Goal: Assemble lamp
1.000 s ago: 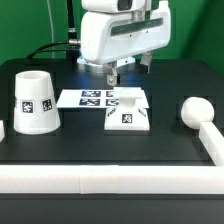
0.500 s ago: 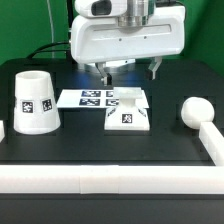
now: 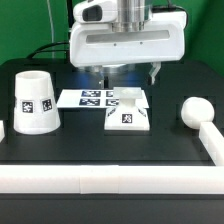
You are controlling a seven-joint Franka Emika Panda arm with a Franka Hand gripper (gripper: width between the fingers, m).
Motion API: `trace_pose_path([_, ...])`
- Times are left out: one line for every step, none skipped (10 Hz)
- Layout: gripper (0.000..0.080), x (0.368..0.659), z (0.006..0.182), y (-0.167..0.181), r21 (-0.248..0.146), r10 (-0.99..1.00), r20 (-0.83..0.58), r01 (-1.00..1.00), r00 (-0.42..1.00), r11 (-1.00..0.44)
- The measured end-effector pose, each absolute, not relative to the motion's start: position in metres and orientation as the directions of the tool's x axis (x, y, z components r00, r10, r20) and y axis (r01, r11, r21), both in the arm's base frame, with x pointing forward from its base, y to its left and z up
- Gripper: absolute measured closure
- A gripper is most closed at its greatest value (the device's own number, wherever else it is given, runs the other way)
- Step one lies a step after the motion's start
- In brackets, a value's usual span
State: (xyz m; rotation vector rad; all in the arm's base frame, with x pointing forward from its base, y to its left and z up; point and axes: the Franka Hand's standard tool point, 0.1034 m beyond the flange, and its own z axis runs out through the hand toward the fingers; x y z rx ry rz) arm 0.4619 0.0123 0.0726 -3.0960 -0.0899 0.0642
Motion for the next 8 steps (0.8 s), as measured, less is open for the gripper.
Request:
trace_pose_path([0.01, 0.46, 0.07, 0.012, -0.044, 0.057, -0.039, 0.055, 0.998, -0.998])
trace_pose_path([0.01, 0.457, 0.067, 0.012, -0.045, 0.044, -0.044, 0.042, 0.998, -0.998])
trace_pose_path([0.01, 0.454, 0.061, 0.012, -0.049, 0.018, -0.056, 0.015, 0.998, -0.999])
trace_pose_path([0.01, 0.451, 0.056, 0.012, -0.05, 0.015, -0.066, 0.012, 0.998, -0.999])
trace_pose_path([0.01, 0.449, 0.051, 0.012, -0.05, 0.014, -0.073, 0.011, 0.997, -0.999])
trace_pose_path([0.01, 0.446, 0.046, 0.011, -0.05, 0.013, -0.083, 0.009, 0.996, -0.999])
trace_pose_path([0.01, 0.444, 0.045, 0.013, -0.051, 0.016, -0.085, 0.012, 0.996, -0.999])
trace_pose_path([0.01, 0.445, 0.046, 0.014, -0.051, 0.021, -0.087, 0.016, 0.996, -0.999])
